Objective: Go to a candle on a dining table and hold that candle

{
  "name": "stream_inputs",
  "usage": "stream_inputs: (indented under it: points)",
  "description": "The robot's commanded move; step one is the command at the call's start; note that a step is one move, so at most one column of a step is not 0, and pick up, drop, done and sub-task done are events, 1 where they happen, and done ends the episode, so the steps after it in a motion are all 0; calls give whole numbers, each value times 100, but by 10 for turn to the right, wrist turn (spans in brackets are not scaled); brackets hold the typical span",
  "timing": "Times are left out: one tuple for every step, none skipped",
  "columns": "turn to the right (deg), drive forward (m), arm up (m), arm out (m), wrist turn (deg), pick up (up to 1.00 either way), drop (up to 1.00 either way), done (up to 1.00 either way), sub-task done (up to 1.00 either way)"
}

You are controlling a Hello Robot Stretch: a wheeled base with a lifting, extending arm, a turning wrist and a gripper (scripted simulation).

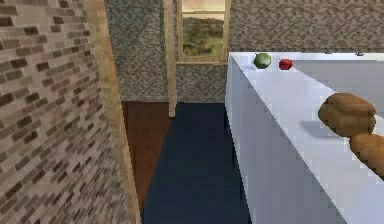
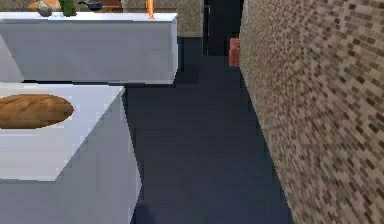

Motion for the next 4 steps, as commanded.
stream_inputs:
  points:
    - [0, 10, 0, 0, 0, 0, 0, 0, 0]
    - [30, 0, 0, 0, 0, 0, 0, 0, 0]
    - [0, 100, 0, 0, 0, 0, 0, 0, 0]
    - [0, 5, 0, 0, 0, 0, 0, 0, 0]
